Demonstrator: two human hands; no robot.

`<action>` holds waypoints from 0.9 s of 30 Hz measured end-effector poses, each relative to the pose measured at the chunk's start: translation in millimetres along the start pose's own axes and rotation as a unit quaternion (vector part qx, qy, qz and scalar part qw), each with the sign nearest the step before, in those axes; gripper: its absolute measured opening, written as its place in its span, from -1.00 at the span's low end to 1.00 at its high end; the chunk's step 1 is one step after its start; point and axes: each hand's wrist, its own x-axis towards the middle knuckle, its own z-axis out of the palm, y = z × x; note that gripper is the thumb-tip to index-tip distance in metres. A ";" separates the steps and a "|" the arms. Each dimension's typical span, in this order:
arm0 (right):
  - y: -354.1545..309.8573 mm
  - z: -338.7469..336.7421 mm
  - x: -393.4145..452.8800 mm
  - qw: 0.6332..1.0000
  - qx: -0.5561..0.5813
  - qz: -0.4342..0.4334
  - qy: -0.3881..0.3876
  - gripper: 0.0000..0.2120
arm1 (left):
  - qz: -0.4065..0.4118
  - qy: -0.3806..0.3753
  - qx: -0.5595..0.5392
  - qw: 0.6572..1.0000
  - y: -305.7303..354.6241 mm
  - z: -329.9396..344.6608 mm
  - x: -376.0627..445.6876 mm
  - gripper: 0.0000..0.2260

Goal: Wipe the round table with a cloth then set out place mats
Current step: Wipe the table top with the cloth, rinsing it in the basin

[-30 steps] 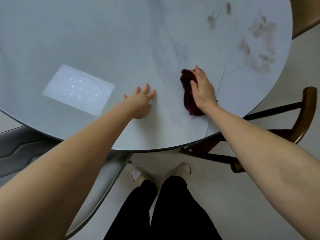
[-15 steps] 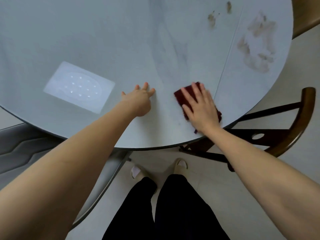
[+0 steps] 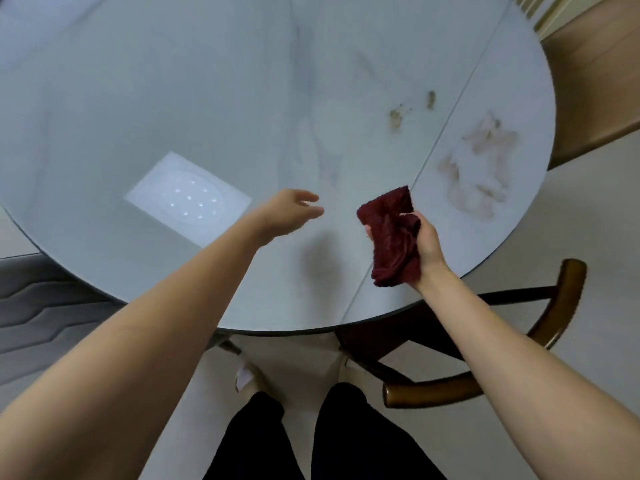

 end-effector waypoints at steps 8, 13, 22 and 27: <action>-66.2 -15.6 -19.0 0.985 -0.023 0.120 -0.123 -0.44 | 0.005 -0.009 -0.148 0.989 78.9 68.9 -6.7 -0.65; -78.5 -23.2 -25.2 0.879 -0.390 0.041 -0.271 -0.54 | -0.016 0.051 -0.150 0.987 81.3 80.6 -13.9 -0.80; -60.8 -25.4 -12.2 0.866 -0.430 -0.024 -0.254 -0.82 | -0.009 0.041 -0.079 0.996 35.4 61.1 -40.8 -0.80; 13.3 -14.1 -7.9 0.479 -0.810 -0.284 -0.183 -0.38 | -0.054 0.202 0.172 0.963 -10.3 68.1 -36.5 -0.61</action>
